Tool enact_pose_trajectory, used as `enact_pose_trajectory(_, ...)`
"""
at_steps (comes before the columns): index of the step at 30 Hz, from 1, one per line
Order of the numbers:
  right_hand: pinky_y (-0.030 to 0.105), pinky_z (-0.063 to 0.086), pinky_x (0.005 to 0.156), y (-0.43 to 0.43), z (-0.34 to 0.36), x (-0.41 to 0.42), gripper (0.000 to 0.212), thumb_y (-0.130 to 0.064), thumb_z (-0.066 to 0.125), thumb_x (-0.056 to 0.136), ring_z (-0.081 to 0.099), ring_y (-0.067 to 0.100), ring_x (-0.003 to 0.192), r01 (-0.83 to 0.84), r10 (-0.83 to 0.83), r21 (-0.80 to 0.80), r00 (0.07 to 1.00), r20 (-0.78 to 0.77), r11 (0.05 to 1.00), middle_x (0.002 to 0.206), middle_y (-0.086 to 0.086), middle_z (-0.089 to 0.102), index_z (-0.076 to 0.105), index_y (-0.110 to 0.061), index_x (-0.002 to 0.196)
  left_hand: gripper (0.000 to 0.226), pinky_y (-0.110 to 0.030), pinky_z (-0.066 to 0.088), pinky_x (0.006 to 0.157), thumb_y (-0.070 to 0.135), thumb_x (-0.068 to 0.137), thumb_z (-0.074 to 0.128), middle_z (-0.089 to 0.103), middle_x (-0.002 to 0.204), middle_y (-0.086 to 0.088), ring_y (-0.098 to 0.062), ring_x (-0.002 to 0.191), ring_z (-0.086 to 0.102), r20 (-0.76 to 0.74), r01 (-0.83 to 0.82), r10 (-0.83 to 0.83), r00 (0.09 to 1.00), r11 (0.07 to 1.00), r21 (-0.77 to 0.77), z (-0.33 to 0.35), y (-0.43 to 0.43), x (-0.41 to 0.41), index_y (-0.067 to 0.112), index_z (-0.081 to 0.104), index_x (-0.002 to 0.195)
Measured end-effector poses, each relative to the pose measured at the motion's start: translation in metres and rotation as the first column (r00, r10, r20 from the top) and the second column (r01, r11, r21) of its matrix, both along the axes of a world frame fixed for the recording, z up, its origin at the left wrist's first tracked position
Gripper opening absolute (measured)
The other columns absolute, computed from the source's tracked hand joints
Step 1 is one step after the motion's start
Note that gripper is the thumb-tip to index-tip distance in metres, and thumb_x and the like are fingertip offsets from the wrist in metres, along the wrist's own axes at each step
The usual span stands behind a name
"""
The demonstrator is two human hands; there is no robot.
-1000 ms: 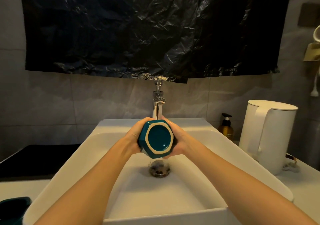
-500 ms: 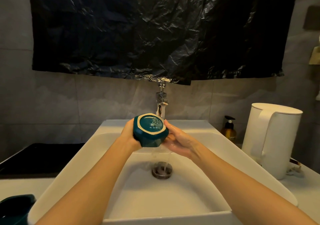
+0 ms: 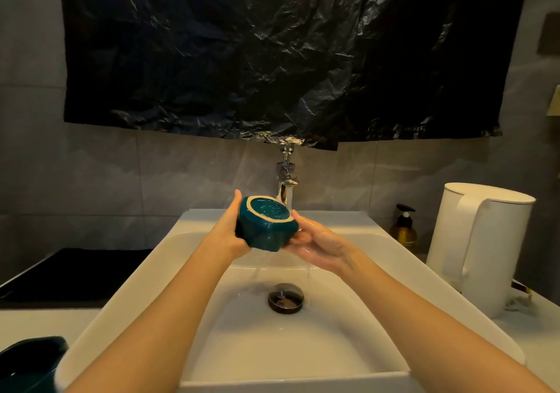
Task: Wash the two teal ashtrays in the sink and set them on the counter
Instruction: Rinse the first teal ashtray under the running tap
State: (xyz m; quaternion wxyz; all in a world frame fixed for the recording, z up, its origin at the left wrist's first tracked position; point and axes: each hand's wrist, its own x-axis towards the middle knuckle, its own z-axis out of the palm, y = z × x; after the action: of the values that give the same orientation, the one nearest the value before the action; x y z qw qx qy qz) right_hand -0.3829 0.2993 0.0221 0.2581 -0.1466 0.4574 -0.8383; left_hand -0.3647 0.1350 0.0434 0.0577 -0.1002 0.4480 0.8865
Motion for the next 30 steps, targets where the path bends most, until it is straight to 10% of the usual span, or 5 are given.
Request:
enact_pose_trajectory(9,0.034,0.055,0.086,-0.005,0.001,0.007,0.033,-0.006,0.06,0.086,0.059,0.028,0.112,0.012,-0.009,0.055,0.999,-0.051,0.998,0.121,0.016,0.061,0.056,-0.006,0.119,0.044,-0.052,0.051,0.072,0.047,0.083,0.063,0.063,0.105,-0.019,-0.037,0.091,0.06,0.019,-0.036,0.035,0.999,0.997,0.063,0.002,-0.003,-0.003,0.008,0.057,0.104)
enact_pose_trajectory(17,0.035,0.055,0.088,-0.017,-0.011,0.001,0.074,-0.005,0.078,0.072,0.058,0.03,0.115,0.11,-0.058,0.288,0.981,-0.183,0.951,0.13,0.014,0.055,0.04,-0.013,0.135,0.052,-0.047,0.049,0.077,0.049,0.084,0.06,0.061,0.092,-0.018,-0.034,0.082,0.058,0.062,-0.031,0.035,0.997,0.998,-0.058,-0.002,0.012,-0.005,0.0,0.054,0.099)
enact_pose_trajectory(30,0.045,0.054,0.091,-0.012,-0.014,0.0,0.069,-0.017,0.08,0.074,0.058,0.029,0.115,0.099,-0.018,0.4,0.979,-0.202,0.911,0.129,0.01,0.055,0.043,-0.022,0.132,0.061,-0.046,0.054,0.072,0.051,0.08,0.065,0.062,0.105,-0.021,-0.036,0.089,0.061,0.048,-0.045,0.049,0.998,0.996,-0.075,-0.008,0.014,-0.011,0.002,0.053,0.115)
